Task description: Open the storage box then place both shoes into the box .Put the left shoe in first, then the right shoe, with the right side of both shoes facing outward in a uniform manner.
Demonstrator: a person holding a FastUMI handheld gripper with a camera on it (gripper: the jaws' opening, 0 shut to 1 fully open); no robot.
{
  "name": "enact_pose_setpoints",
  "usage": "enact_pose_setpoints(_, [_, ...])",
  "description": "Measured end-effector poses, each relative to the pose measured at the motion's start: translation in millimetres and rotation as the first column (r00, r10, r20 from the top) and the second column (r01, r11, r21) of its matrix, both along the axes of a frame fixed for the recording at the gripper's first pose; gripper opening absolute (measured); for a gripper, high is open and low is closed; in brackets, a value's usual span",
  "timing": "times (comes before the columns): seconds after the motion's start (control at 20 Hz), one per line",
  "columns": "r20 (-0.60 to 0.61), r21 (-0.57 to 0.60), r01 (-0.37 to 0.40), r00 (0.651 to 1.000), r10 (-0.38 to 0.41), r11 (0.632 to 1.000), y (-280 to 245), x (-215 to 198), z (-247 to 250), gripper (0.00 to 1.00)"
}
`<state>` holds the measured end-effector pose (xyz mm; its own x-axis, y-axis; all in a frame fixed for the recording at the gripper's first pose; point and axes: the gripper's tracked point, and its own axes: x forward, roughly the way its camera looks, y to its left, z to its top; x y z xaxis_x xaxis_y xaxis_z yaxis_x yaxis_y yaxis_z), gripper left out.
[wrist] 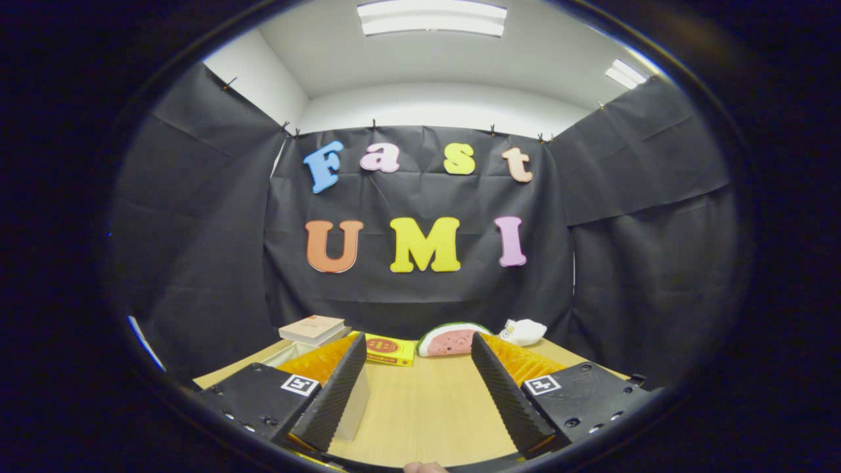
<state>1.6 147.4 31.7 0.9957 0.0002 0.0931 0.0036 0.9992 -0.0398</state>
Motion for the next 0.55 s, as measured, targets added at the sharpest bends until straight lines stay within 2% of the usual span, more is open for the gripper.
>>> enact_pose_setpoints(0.25, [-0.086,0.000,-0.009,0.996,0.009,1.000,-7.4,9.5,-31.2,0.97])
enact_pose_setpoints(0.55, [-0.096,-0.005,0.009,0.995,-0.010,1.000,-19.8,13.3,-38.0,0.97])
